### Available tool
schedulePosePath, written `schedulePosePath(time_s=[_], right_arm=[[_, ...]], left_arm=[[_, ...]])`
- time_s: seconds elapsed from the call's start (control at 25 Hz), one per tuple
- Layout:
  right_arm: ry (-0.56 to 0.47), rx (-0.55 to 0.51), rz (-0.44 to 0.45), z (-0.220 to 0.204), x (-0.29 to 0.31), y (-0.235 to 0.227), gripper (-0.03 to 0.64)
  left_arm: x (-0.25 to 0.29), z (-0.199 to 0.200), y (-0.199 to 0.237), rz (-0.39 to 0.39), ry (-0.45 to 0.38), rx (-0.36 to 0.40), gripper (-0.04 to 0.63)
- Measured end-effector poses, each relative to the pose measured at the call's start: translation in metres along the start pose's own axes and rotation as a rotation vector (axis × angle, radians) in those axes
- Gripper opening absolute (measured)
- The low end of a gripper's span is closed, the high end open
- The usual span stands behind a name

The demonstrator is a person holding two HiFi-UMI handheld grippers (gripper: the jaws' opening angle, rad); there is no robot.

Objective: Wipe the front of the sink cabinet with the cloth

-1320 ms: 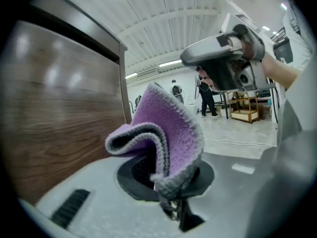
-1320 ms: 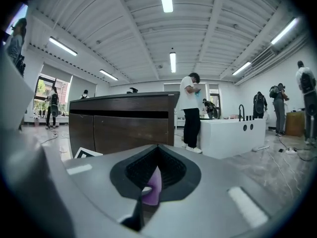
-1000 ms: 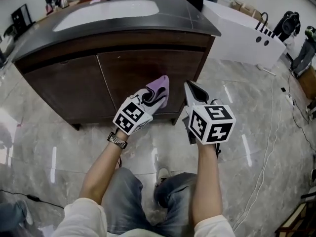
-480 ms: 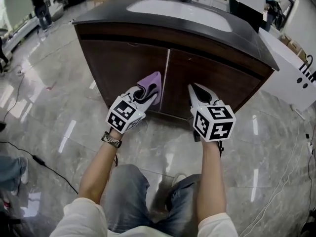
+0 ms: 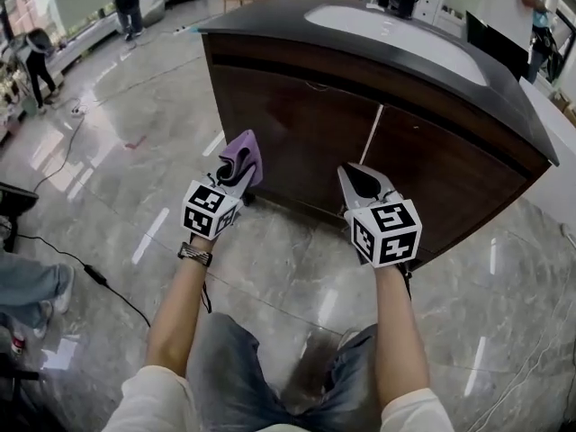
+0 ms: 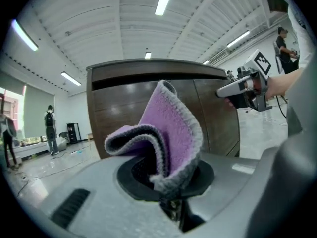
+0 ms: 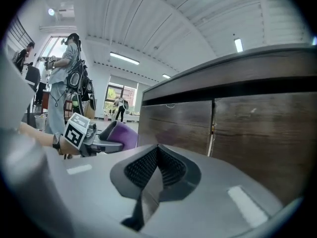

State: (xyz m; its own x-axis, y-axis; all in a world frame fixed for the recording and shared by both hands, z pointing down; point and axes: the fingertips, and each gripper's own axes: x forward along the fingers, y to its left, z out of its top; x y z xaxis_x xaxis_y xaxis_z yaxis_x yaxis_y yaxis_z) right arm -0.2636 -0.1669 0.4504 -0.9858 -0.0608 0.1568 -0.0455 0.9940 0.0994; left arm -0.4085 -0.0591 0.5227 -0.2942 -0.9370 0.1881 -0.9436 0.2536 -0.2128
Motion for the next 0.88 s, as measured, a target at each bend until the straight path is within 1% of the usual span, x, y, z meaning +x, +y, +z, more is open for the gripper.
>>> schedulePosePath(time_s=[0.16,0.24,0.36,0.44,0.52,0.6,0.72,0.88], right_arm=[[0.012,0.023,0.056,-0.021,0.026,0.014,0.006],[0.021,0.013,0.087,-0.026,0.044,0.019,0.006],[0.015,-0.038,0.115,-0.029,0.068,0.024,0.006],[0.017,-0.052,0.137,-0.039,0.08,0.029,0.006],[0.02,-0.043,0.174,-0.049,0.09,0.036,0.006],[0.023,-0.042,0.195,-0.058,0.097,0.039,0.006],[0.017,-0.021,0.202,-0.061,0.104,0.038,0.006],[0.014,-0.002,0.212,-0.066,0.112,0.04,0.006]], left_arm=[[-0.004,-0.04,0.036,0.106,0.044,-0.045,0.052],[-0.002,-0.059,0.053,0.17,0.039,-0.096,0.052],[0.001,-0.084,0.072,0.253,0.034,-0.172,0.052],[0.001,-0.1,0.078,0.29,0.042,-0.183,0.052],[-0.002,-0.117,0.084,0.322,0.057,-0.175,0.052],[-0.003,-0.135,0.089,0.342,0.078,-0.179,0.052],[-0.002,-0.161,0.093,0.345,0.111,-0.219,0.052],[0.011,-0.189,0.091,0.325,0.165,-0.199,0.052]])
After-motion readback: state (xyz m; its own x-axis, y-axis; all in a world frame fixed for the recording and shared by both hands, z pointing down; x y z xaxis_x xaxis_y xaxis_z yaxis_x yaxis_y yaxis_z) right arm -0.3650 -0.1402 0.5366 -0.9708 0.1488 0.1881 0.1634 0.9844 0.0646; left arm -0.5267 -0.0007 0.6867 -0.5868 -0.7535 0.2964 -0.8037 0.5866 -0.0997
